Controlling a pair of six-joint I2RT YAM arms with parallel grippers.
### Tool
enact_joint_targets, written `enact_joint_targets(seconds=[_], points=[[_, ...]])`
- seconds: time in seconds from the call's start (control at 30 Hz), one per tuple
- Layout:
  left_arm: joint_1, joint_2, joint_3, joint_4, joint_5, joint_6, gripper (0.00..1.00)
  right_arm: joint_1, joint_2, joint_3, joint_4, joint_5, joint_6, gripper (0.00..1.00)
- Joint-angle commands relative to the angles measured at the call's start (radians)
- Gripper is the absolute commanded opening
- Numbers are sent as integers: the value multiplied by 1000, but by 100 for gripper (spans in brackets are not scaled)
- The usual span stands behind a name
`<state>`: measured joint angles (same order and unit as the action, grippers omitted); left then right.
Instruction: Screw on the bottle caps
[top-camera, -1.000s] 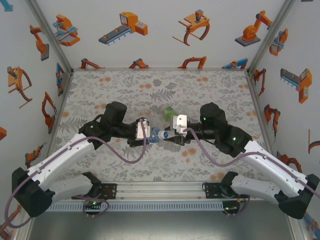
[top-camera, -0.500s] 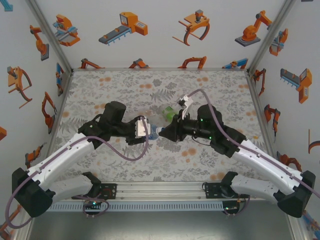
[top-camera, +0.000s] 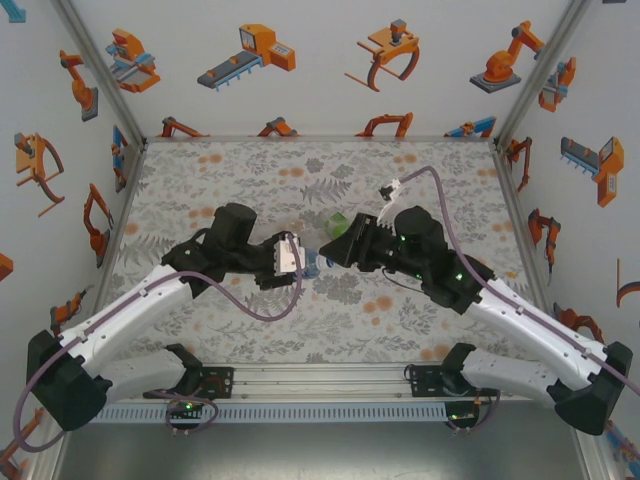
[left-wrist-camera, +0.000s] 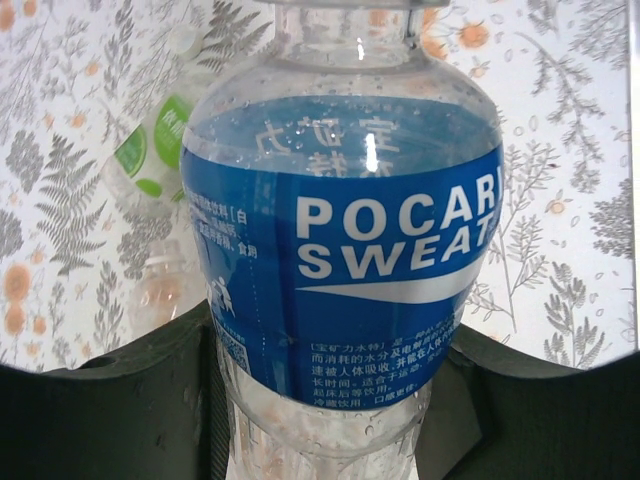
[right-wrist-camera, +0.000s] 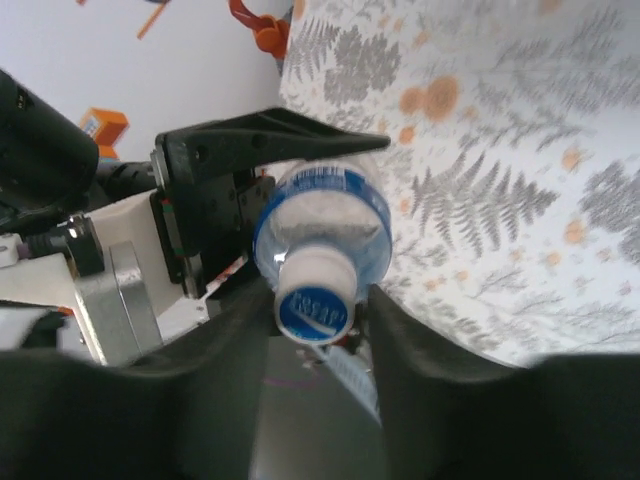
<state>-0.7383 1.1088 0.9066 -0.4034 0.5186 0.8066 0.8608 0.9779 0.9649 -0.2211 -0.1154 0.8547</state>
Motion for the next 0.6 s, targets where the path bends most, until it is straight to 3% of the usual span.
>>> enact_joint_targets(seconds=[0.0, 0.13, 0.33, 0.57], points=[[-6, 2, 29, -23, 69, 28, 0, -1, -61, 76, -19, -26, -420, 53], [-9, 5, 56, -51, 98, 5, 0, -1, -85, 115, -72, -198, -841, 55], [-20, 0, 65, -75, 157, -28, 0, -1, -103, 114, -150, -477, -1310, 56], [-34, -1, 85, -117, 206, -46, 0, -1, -55, 131, -179, -561, -1432, 58]])
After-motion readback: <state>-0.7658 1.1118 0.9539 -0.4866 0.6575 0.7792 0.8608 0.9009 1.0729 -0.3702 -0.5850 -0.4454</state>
